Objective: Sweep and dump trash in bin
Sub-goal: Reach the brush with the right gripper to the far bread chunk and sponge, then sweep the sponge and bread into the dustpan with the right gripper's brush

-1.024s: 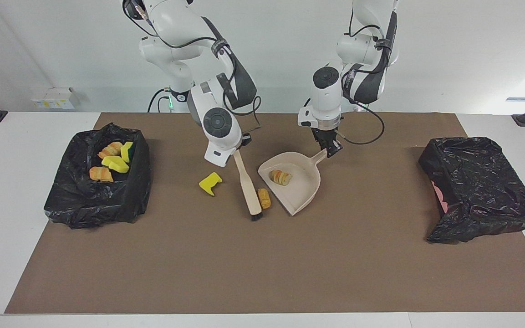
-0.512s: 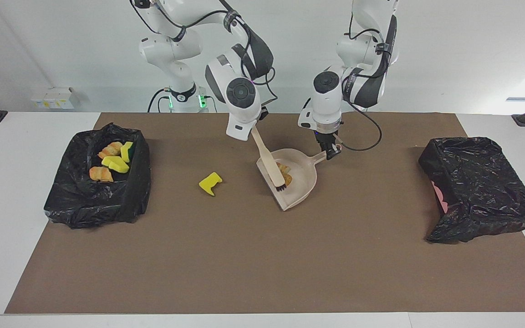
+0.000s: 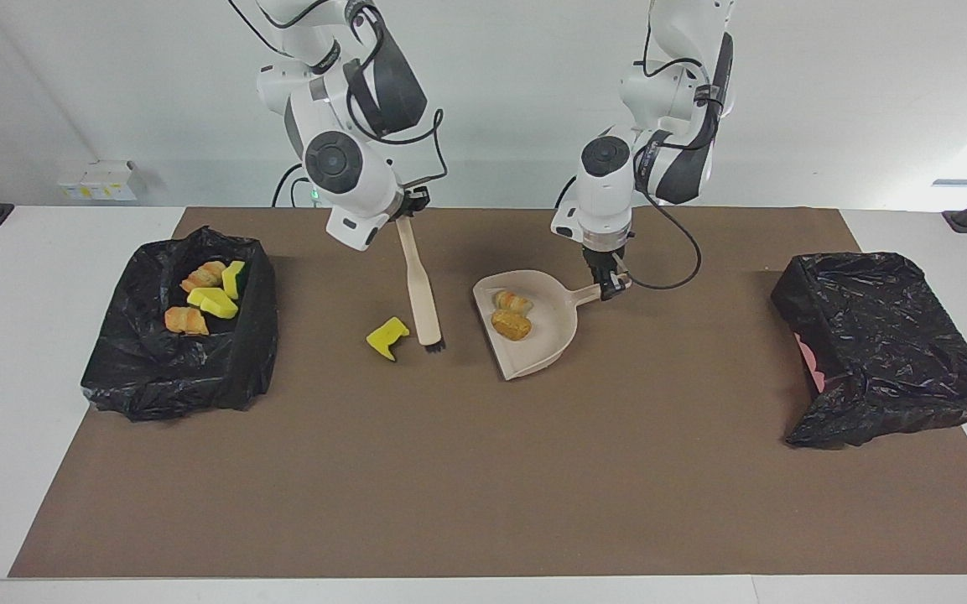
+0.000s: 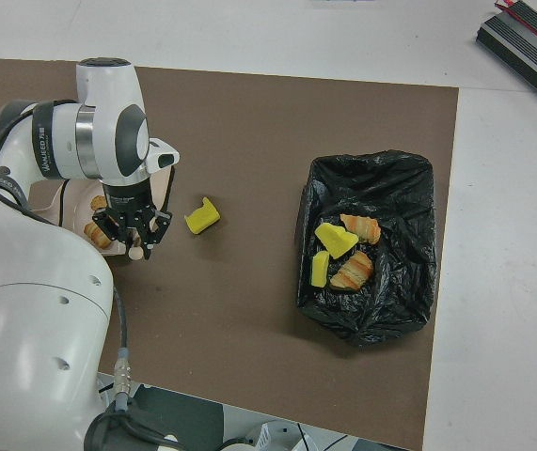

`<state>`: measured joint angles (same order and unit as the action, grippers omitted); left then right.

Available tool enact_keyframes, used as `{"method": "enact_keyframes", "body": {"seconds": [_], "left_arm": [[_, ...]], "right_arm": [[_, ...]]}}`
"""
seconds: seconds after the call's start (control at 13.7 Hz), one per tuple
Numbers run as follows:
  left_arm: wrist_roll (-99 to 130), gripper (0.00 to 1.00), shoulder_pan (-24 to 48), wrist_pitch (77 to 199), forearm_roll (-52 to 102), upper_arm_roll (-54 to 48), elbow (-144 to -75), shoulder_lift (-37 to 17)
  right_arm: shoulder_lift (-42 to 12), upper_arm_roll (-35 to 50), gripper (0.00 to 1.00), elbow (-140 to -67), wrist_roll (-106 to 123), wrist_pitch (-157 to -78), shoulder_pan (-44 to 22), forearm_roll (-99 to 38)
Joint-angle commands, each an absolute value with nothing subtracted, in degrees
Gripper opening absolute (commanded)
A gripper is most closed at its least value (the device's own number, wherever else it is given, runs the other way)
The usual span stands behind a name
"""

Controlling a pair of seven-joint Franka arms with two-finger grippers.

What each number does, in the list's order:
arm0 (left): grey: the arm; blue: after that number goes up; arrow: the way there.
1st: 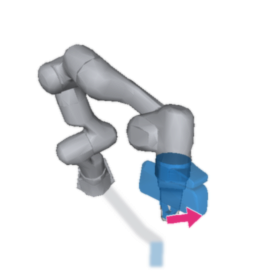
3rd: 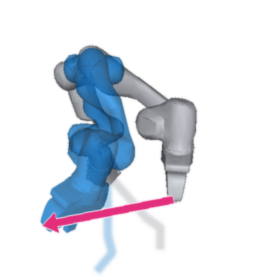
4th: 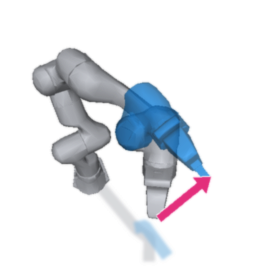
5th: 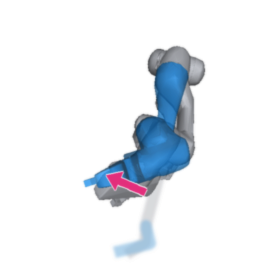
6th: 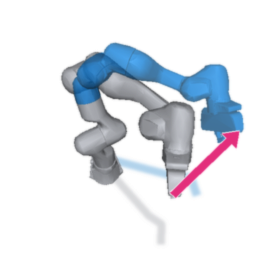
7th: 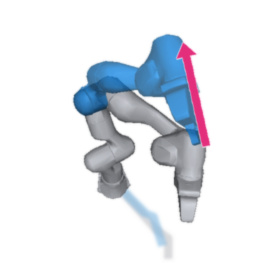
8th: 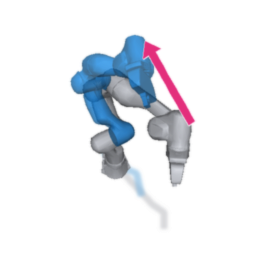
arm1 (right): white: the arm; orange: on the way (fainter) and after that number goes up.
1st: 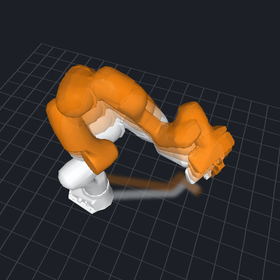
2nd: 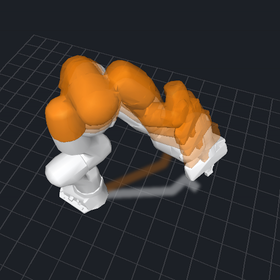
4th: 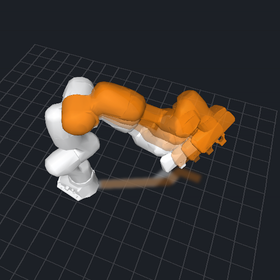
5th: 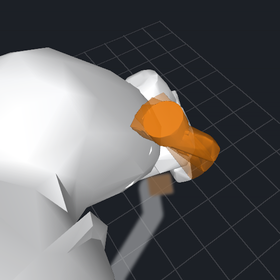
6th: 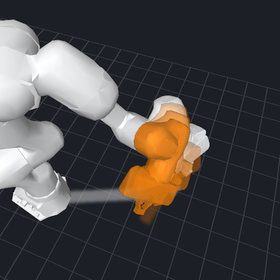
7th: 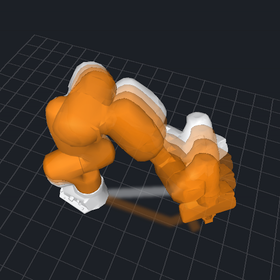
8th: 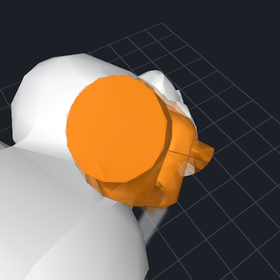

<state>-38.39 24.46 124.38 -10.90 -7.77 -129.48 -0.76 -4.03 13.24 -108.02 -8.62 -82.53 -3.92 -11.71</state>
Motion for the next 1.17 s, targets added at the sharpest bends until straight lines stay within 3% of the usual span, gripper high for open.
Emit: {"method": "enact_keyframes", "body": {"seconds": [0.0, 0.22, 0.66, 0.88, 1.1], "left_arm": [[-39.4, 0.00, 24.7, 119.4, -10.5, -7.7, -125.3, -2.5], [-38.8, 0.00, 27.2, 114.5, -10.9, -7.6, -122.9, -2.8], [-35.3, 0.00, 30.2, 112.5, -11.4, -7.6, -123.7, -1.8], [-33.9, 0.00, 31.0, 111.9, -12.0, -7.7, -124.2, -1.5], [-33.9, 0.00, 31.0, 112.4, -12.0, -7.7, -125.7, -0.6]], "right_arm": [[0.3, 13.9, 0.00, -115.6, -14.8, -89.7, -3.3, -5.7], [0.3, 14.0, 0.00, -116.9, -15.0, -91.1, -0.2, 0.6], [3.8, 14.3, 0.00, -129.0, -9.6, -98.3, 0.3, -0.1], [4.1, 14.3, 0.00, -129.1, -5.4, -98.2, -3.8, -6.9], [5.3, 14.4, 0.00, -128.9, -4.9, -98.3, -12.5, -12.4]]}}
